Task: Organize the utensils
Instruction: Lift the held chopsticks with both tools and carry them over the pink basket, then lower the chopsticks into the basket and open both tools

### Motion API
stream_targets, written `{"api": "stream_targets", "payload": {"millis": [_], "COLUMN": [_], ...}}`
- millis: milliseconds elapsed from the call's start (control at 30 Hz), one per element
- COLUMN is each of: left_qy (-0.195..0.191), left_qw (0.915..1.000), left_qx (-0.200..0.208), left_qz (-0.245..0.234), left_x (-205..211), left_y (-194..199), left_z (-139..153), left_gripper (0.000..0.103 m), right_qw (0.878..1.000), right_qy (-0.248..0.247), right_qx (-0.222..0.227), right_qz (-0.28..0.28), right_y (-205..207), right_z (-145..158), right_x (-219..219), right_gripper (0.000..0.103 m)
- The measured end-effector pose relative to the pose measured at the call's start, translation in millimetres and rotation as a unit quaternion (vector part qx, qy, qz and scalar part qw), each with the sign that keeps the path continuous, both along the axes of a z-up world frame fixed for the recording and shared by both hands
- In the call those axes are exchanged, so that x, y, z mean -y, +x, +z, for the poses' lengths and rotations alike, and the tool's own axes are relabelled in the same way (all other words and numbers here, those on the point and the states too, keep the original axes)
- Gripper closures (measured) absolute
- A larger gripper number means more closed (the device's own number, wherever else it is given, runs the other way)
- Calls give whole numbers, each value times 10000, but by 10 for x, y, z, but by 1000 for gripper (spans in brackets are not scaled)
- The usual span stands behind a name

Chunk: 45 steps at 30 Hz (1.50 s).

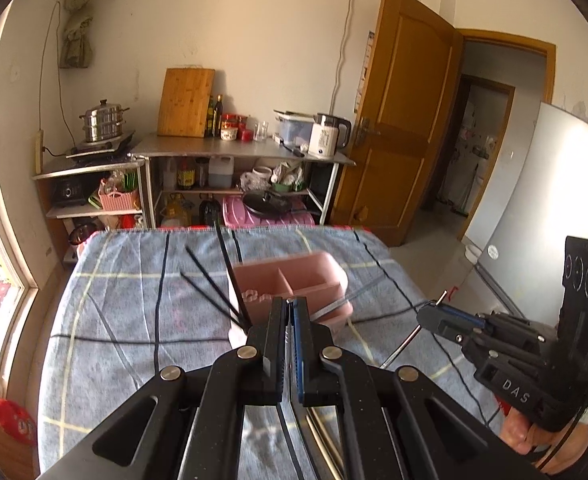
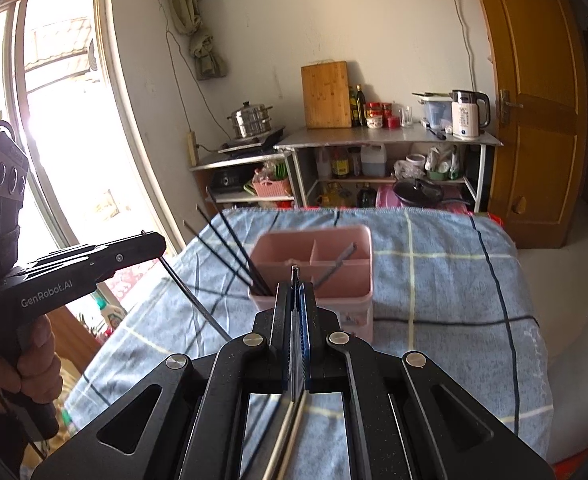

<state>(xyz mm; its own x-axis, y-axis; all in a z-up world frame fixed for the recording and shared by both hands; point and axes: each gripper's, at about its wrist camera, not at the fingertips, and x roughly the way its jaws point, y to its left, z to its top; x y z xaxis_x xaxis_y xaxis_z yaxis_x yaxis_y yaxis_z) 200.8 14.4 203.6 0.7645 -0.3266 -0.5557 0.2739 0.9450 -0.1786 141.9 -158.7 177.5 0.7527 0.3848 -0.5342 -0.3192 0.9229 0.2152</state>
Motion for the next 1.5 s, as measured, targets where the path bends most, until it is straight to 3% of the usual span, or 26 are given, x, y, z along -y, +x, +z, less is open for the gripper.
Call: {"api": "stream_targets", "payload": {"millis": [267,533,1200,1500], "left_qy": [-9,27,-21,-11], "left_qw": [9997,9994,9996,9995], "left_qx": [198,275,-209,-188], "left_qz": [110,212,195,240], "left_x": [-41,-32,-11,-46], "left_y": [307,626,937,875], "left_z": [270,328,-464,-521], "left_gripper": [100,100,100,97], "right_qw": [9996,9985,9999,9996], "right_qy": [126,216,60,38], "right_qx": [255,487,-58,-261], "right_qz": [-21,-101,-136,-38], "right_y": [298,572,901,904], "right_z": [249,404,-176,-291], "right_x": [-82,-147,-247,-247], "right_gripper": [99,99,99,99]}}
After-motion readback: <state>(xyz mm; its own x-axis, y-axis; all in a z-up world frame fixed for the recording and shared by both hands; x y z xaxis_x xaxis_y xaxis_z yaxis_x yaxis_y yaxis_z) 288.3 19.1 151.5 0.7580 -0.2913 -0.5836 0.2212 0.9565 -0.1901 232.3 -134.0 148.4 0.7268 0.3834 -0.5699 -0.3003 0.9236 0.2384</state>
